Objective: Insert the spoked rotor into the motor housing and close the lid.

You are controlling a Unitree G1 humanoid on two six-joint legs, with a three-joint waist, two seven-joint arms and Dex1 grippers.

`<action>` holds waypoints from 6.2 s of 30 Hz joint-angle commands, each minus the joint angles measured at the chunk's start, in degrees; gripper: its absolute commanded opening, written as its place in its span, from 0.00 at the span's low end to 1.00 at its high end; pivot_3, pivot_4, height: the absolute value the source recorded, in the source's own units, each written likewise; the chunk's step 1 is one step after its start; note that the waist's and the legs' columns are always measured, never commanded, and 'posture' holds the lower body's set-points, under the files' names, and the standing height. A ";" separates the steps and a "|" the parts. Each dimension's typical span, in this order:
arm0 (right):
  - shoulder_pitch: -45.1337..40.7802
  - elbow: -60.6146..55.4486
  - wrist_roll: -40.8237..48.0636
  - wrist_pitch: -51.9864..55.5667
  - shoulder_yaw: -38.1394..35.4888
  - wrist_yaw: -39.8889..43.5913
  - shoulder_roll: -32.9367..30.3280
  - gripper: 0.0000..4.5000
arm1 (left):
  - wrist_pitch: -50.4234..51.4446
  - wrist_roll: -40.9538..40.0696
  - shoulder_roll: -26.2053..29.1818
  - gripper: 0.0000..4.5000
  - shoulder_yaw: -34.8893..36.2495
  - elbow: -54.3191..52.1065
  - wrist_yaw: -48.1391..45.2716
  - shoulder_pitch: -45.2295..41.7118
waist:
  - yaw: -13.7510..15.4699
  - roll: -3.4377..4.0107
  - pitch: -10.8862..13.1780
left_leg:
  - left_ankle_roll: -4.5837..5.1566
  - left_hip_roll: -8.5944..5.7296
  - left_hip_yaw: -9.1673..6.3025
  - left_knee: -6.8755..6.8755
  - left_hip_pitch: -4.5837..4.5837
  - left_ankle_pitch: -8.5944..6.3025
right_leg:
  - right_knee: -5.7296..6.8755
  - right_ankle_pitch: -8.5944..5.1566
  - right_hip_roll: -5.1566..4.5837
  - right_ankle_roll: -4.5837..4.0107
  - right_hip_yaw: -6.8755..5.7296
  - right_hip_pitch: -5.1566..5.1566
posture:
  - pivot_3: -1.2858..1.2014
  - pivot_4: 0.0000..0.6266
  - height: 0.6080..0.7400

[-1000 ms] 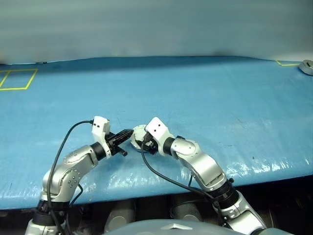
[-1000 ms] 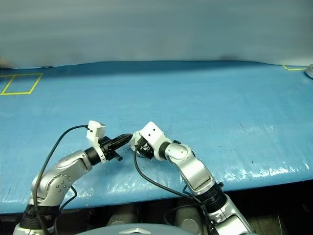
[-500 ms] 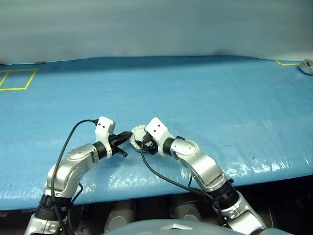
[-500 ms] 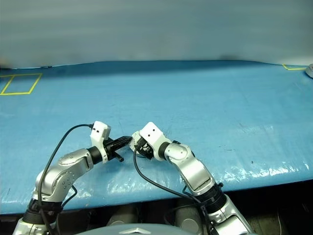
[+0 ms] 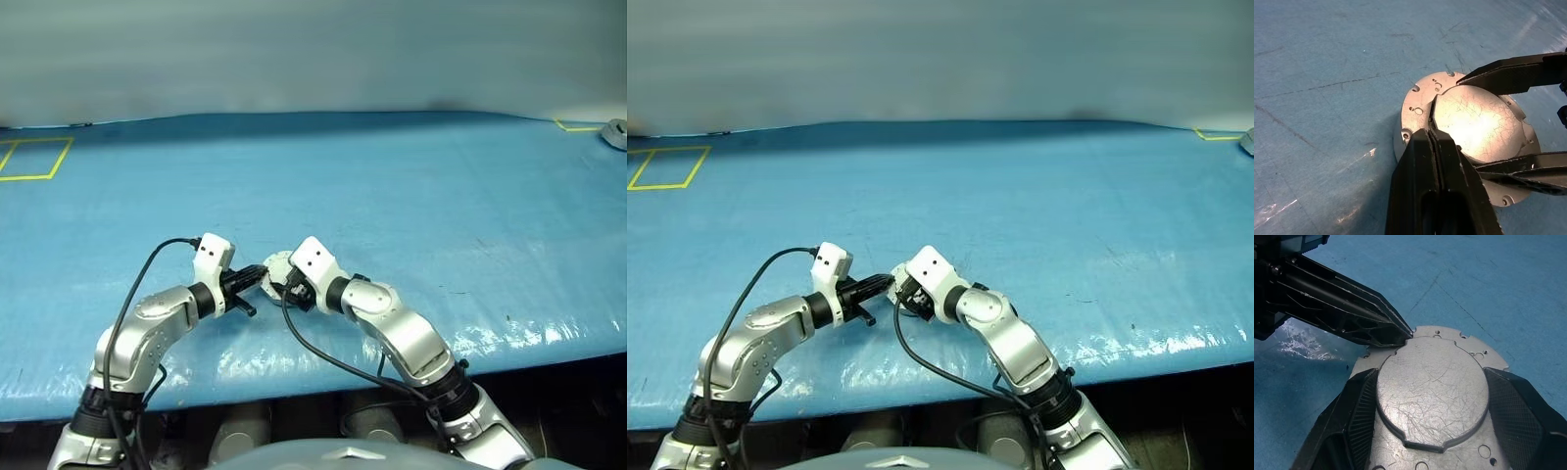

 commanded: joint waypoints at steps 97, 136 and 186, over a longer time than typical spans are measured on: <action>18.78 2.97 69.99 12.88 -33.32 -24.42 17.96 0.26 | -5.57 10.62 -6.29 0.00 -5.41 5.27 -4.11 -1.03 | 0.30 0.45 -0.31 | 0.36 -0.11 0.01 0.02 -0.74 -0.23 | -0.40 0.25 0.03 0.38 0.01 -0.11 | 0.52 0.24 1.00; 10.14 -2.91 81.57 1.05 -28.40 -30.16 18.47 0.26 | 8.87 -70.16 -33.99 1.00 21.06 1.80 34.26 11.72 | 0.04 0.01 0.00 | 0.34 -0.11 0.06 0.28 -0.91 -0.21 | -0.09 0.27 0.03 0.22 0.09 -0.31 | 0.52 0.24 1.00; 14.14 -9.16 12.56 -20.87 -0.96 -16.97 -11.48 1.00 | -10.51 -49.06 -25.87 0.52 21.08 27.83 28.83 -16.22 | 0.89 -0.12 0.06 | 0.30 -0.29 0.31 1.16 -1.08 -0.12 | -0.07 0.52 0.32 0.34 0.03 -0.13 | 0.52 0.24 1.00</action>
